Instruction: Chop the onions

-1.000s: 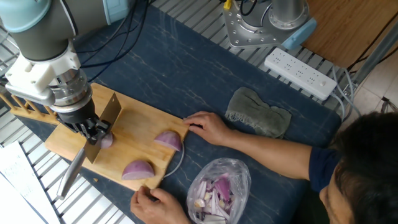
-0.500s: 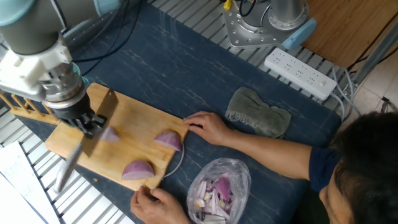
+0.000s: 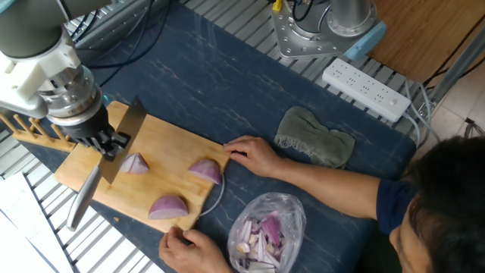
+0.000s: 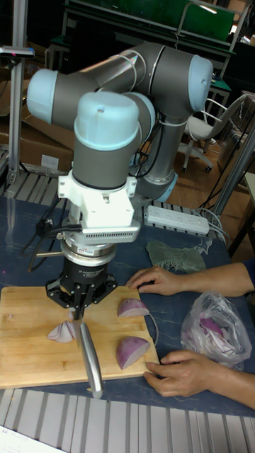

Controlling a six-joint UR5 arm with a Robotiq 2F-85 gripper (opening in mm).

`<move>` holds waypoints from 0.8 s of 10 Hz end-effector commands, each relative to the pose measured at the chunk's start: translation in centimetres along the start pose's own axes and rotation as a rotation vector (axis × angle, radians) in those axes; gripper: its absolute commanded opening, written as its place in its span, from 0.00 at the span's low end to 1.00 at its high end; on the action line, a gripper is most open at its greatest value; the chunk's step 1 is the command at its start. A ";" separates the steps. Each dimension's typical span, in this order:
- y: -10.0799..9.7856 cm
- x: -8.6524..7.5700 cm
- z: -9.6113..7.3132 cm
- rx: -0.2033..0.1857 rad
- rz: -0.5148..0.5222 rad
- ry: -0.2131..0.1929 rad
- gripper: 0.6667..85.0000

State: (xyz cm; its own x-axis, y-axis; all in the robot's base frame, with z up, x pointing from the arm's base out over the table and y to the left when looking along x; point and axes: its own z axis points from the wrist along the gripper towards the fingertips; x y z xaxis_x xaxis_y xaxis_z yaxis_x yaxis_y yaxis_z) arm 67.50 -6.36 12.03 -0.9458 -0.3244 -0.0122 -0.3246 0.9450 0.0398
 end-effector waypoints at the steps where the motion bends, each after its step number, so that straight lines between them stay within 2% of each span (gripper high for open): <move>1: -0.9 1.7 -1.5 0.052 0.007 0.047 0.00; 2: -1.1 2.0 -1.7 0.055 0.014 0.048 0.00; 4: 0.0 1.8 -2.0 0.033 0.025 0.032 0.00; 8: 0.7 2.4 -2.1 0.047 -0.020 0.046 0.00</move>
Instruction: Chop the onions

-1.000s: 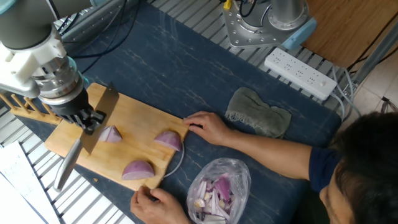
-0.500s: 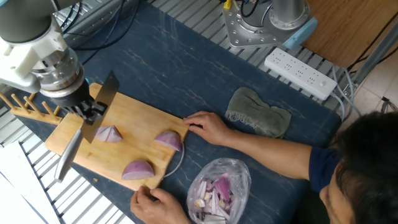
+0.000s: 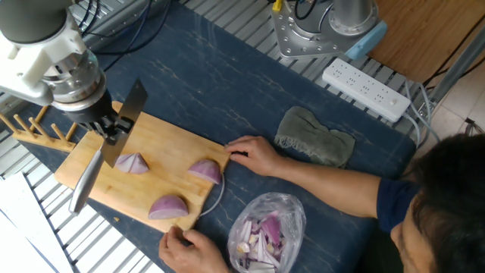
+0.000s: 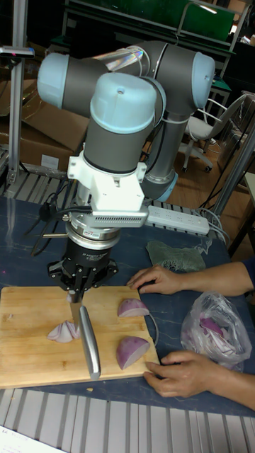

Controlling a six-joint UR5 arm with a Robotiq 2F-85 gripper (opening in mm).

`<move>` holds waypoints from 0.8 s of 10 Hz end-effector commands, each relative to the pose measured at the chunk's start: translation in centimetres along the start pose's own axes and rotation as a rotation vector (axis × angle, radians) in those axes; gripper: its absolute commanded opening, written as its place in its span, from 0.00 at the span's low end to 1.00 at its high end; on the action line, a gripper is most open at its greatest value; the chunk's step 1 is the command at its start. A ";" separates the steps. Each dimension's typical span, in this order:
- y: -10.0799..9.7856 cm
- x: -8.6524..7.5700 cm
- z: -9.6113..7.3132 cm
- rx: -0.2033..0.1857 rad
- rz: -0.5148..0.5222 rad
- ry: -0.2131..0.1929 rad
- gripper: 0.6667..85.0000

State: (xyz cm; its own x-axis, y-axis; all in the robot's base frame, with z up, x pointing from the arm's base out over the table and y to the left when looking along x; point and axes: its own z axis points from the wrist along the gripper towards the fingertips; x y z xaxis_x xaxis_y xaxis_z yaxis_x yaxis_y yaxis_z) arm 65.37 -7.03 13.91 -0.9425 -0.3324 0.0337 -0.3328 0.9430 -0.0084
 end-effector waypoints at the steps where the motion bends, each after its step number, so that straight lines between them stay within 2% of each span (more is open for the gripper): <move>1: 0.3 0.2 -0.2 0.010 -0.024 0.001 0.00; 3: -0.5 0.4 -0.3 0.034 -0.041 0.007 0.00; 8: -1.3 0.5 -0.3 0.039 -0.038 0.002 0.00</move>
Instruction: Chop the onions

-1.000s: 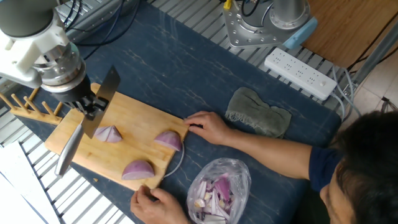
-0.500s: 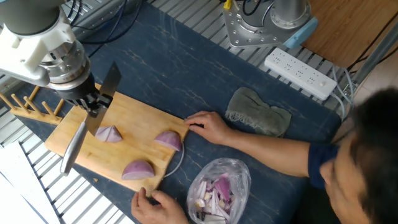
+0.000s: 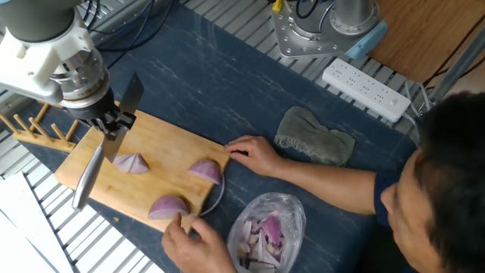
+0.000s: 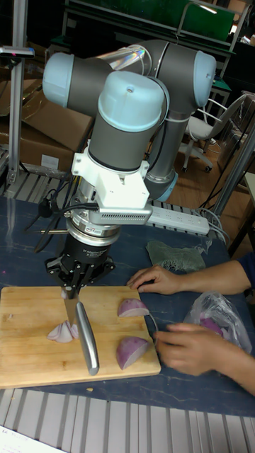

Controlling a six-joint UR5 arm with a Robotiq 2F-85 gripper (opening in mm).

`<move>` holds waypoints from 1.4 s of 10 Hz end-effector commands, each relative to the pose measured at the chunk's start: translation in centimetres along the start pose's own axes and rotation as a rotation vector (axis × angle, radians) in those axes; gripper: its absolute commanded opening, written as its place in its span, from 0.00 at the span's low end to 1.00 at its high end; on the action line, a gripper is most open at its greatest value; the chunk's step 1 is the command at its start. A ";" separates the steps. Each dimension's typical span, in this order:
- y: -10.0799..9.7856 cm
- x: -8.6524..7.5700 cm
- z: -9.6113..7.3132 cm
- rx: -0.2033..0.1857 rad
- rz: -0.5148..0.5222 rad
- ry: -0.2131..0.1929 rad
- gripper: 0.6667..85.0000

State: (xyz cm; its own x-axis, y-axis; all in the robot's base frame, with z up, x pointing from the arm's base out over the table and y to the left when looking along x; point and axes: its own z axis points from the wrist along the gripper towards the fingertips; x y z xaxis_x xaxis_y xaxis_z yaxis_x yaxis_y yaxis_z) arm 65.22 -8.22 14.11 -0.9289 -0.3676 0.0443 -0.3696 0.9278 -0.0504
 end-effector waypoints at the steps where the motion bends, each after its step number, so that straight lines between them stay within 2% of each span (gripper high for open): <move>1: -0.3 -0.1 -0.1 -0.005 0.000 -0.009 0.00; 14: -0.5 -0.1 -0.4 -0.015 -0.004 -0.017 0.00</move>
